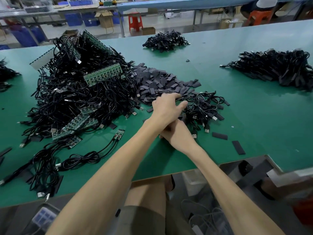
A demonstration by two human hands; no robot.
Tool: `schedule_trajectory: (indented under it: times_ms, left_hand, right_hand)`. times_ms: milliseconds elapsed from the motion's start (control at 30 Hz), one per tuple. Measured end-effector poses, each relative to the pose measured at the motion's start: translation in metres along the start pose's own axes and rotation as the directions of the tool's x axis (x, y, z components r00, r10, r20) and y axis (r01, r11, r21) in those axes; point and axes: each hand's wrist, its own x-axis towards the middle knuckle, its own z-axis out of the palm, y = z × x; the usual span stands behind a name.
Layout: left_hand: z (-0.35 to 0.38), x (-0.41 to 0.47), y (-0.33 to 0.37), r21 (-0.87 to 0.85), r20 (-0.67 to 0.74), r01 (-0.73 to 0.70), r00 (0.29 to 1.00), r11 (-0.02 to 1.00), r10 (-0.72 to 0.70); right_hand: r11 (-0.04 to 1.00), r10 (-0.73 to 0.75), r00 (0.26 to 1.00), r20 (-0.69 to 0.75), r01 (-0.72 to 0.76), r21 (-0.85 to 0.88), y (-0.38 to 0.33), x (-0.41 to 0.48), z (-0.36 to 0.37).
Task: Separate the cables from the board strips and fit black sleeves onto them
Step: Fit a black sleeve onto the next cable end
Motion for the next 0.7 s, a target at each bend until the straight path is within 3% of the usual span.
schedule_trajectory:
  times_ms: [100,267,433,633,700]
  left_hand:
    - [0.007,0.001,0.002,-0.105,0.084,-0.006,0.996,0.994,0.015]
    - [0.012,0.004,0.015,-0.243,0.099,-0.093,0.988,0.965,0.120]
    - [0.015,0.015,0.018,-0.333,0.126,-0.097,0.981,0.938,0.146]
    - [0.014,0.018,0.014,-0.423,0.286,-0.115,0.924,0.899,0.252]
    - [0.013,0.013,0.009,-0.500,0.235,-0.118,0.935,0.858,0.266]
  right_hand:
    - [1.000,0.000,1.000,-0.016,0.000,0.019,0.002,-0.001,0.001]
    - [0.989,0.050,0.999,-0.009,-0.048,0.138,0.002,0.004,0.002]
    - [0.991,0.055,0.997,-0.049,-0.048,0.128,0.000,0.003,-0.002]
    - [0.988,0.059,0.997,-0.055,-0.051,0.143,-0.008,-0.002,-0.007]
    - [0.991,0.056,0.998,-0.033,-0.051,0.127,-0.008,-0.003,-0.007]
